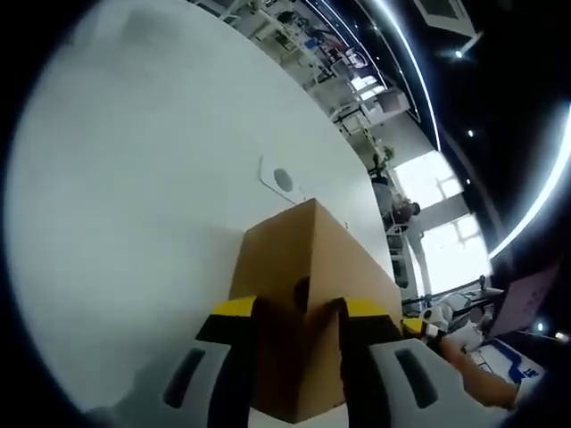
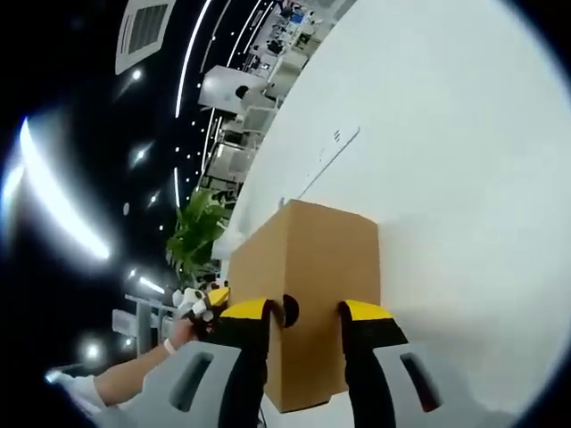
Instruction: Operate the shoe box by opening the lid, removing the specified soft item, and placing it in the target area until the item is outside and the box remains undamaged.
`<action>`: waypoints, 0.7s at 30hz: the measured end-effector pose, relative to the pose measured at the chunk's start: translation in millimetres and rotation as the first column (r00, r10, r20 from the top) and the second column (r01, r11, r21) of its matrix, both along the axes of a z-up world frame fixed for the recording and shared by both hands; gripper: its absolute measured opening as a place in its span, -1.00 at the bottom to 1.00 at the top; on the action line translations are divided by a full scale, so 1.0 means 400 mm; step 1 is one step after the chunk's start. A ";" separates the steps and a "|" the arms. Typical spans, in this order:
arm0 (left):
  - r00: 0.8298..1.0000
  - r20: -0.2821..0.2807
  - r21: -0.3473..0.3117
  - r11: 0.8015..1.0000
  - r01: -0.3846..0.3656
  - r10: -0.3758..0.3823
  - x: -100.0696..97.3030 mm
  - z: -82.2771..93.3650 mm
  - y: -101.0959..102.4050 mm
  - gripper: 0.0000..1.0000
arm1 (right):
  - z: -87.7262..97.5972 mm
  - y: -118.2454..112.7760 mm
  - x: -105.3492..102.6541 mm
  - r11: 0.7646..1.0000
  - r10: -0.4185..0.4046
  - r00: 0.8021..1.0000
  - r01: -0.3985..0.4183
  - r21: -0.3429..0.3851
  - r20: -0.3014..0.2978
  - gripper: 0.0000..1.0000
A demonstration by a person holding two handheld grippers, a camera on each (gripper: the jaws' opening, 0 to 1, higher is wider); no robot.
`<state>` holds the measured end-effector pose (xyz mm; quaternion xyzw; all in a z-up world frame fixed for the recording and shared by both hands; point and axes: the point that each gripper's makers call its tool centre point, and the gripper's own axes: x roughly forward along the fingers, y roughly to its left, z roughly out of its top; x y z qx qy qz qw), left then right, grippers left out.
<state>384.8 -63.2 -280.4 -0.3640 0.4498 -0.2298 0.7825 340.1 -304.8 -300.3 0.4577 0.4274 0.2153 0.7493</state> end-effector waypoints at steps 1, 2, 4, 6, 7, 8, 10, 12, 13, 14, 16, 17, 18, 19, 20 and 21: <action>1.000 0.000 0.000 1.000 -0.001 0.001 -0.004 0.002 -0.003 -0.32 | -0.002 -0.003 0.003 1.000 0.001 1.000 -0.001 -0.001 0.000 -0.39; 1.000 0.000 0.000 1.000 -0.002 0.002 -0.010 0.005 -0.005 -0.32 | -0.002 -0.003 0.004 1.000 0.003 1.000 -0.003 -0.004 0.000 -0.39; 1.000 -0.002 -0.001 1.000 -0.004 0.004 -0.005 -0.001 0.003 -0.32 | 0.000 -0.003 0.003 1.000 0.005 1.000 -0.005 -0.005 0.000 -0.39; 1.000 -0.001 -0.002 1.000 -0.008 0.008 -0.015 0.003 -0.002 -0.32 | -0.003 -0.007 0.008 1.000 0.005 1.000 -0.005 -0.005 0.002 -0.39; 1.000 0.000 -0.003 1.000 -0.010 0.010 -0.019 0.005 -0.004 -0.32 | -0.002 -0.007 0.007 1.000 0.006 1.000 -0.006 -0.005 0.004 -0.39; 1.000 -0.001 -0.006 1.000 -0.012 0.012 -0.014 0.002 0.001 -0.32 | -0.002 -0.007 0.007 1.000 0.007 1.000 -0.007 -0.005 0.005 -0.39; 1.000 0.000 -0.009 1.000 -0.017 0.017 -0.005 -0.006 0.010 -0.32 | -0.002 -0.007 0.007 1.000 0.008 1.000 -0.008 -0.003 0.004 -0.39; 1.000 0.000 -0.010 1.000 -0.019 0.019 0.003 -0.014 0.020 -0.32 | 0.000 -0.007 0.006 1.000 0.010 1.000 -0.010 -0.005 0.005 -0.39; 1.000 0.000 -0.011 1.000 -0.020 0.020 0.004 -0.015 0.022 -0.32 | 0.000 -0.007 0.007 1.000 0.009 1.000 -0.009 -0.004 0.003 -0.39; 1.000 0.000 -0.012 1.000 -0.020 0.020 0.006 -0.020 0.028 -0.32 | -0.001 -0.008 0.008 1.000 0.009 1.000 -0.009 -0.004 0.003 -0.39; 1.000 -0.002 -0.013 1.000 -0.021 0.021 0.009 -0.025 0.033 -0.32 | -0.002 -0.010 0.010 1.000 0.010 1.000 -0.010 -0.005 0.003 -0.39; 1.000 -0.005 -0.012 1.000 -0.022 0.022 0.012 -0.027 0.036 -0.32 | 0.000 -0.009 0.008 1.000 0.010 1.000 -0.010 -0.003 0.000 -0.39; 1.000 -0.007 -0.011 1.000 -0.021 0.021 0.012 -0.029 0.037 -0.32 | -0.001 -0.010 0.009 1.000 0.011 1.000 -0.011 -0.003 0.000 -0.39; 1.000 -0.011 -0.009 1.000 -0.021 0.020 0.013 -0.030 0.039 -0.32 | -0.001 -0.011 0.010 1.000 0.013 1.000 -0.013 -0.004 0.001 -0.39; 1.000 -0.016 -0.007 1.000 -0.018 0.018 0.013 -0.033 0.041 -0.32 | 0.000 -0.011 0.009 1.000 0.015 1.000 -0.015 -0.006 0.002 -0.39; 1.000 -0.019 -0.006 1.000 -0.017 0.017 0.013 -0.034 0.041 -0.32 | 0.001 -0.011 0.009 1.000 0.015 1.000 -0.015 -0.007 0.002 -0.39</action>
